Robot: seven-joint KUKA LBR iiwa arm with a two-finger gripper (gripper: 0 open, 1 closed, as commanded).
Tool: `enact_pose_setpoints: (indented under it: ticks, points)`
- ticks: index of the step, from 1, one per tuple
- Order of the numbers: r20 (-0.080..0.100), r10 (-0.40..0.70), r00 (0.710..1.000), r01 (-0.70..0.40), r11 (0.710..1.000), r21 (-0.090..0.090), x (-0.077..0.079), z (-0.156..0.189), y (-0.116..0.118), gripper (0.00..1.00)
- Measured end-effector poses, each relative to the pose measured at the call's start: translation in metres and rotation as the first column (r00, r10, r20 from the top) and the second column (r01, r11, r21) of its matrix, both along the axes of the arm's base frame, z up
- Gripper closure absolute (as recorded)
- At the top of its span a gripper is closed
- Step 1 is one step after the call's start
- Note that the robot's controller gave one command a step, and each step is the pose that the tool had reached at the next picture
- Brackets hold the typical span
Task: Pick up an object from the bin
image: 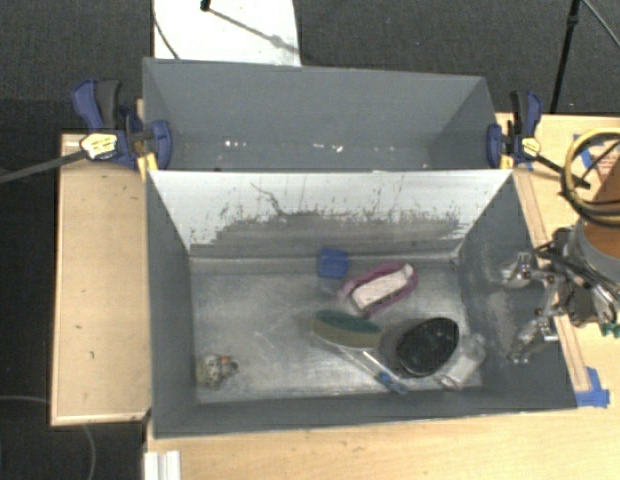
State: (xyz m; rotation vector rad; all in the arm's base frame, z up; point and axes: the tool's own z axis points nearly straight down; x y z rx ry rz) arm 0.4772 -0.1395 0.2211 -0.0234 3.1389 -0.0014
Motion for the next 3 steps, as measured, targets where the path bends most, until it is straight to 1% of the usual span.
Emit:
enact_pose_setpoints:
  ticks: [1, 2, 3]
  points:
    - [0.005, 0.111, 0.994, -0.111, 0.994, 0.0, 0.026, -0.151, 0.05, 0.0]
    - [0.011, 0.111, 0.994, -0.111, 0.994, -0.003, 0.028, -0.148, 0.048, 1.0]
    - [0.007, 0.122, 0.993, -0.122, 0.993, -0.002, 0.027, 0.033, 0.053, 1.0]
